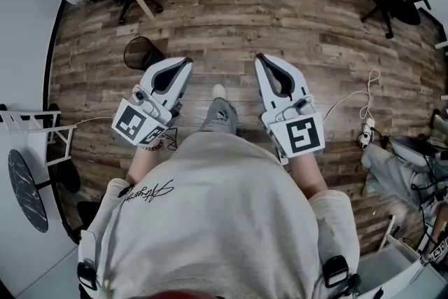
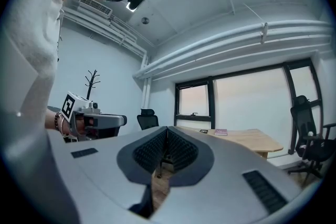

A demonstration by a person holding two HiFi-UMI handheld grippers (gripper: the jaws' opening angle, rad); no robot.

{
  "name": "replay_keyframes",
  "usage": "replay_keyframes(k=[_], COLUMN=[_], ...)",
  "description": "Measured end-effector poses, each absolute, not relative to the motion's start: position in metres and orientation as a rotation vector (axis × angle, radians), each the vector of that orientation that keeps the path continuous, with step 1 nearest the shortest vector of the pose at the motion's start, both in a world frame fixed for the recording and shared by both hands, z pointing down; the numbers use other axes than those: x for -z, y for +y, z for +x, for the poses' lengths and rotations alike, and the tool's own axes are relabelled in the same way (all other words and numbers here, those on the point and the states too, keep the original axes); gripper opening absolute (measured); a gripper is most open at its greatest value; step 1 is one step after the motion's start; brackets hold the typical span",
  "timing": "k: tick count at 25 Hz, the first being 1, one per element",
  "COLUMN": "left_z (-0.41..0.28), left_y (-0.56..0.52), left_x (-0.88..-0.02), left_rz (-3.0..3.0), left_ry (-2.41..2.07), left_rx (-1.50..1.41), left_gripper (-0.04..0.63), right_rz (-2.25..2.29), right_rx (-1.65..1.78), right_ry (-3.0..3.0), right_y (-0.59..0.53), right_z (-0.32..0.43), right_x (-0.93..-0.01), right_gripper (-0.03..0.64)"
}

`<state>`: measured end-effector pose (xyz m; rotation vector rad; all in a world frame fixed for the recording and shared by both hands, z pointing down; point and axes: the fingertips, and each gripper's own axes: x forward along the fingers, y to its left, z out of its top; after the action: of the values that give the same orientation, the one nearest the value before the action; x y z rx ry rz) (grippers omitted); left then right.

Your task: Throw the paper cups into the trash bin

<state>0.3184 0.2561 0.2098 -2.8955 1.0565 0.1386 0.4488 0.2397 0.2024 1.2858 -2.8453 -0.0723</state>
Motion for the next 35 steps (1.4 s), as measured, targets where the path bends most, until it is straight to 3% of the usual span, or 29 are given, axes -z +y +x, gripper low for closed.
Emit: replay_keyframes(k=[18,35], left_z=[0.26,0.231], left_y=[0.077,0.025], left_x=[-0.195,-0.213], left_rz=[-2.91,-2.938], left_ry=[1.0,0.997], left_rx=[-0.137,-0.14], left_gripper=[0.003,0.003], right_rz=[1.306,1.304], right_rx=[0.059,0.047], right_ry=[-2.832,-2.843], right_y=[0.061,0.003], right_z=[0.383,0.349], right_x=[-0.197,-0.206], right_gripper=[0.011,0.009])
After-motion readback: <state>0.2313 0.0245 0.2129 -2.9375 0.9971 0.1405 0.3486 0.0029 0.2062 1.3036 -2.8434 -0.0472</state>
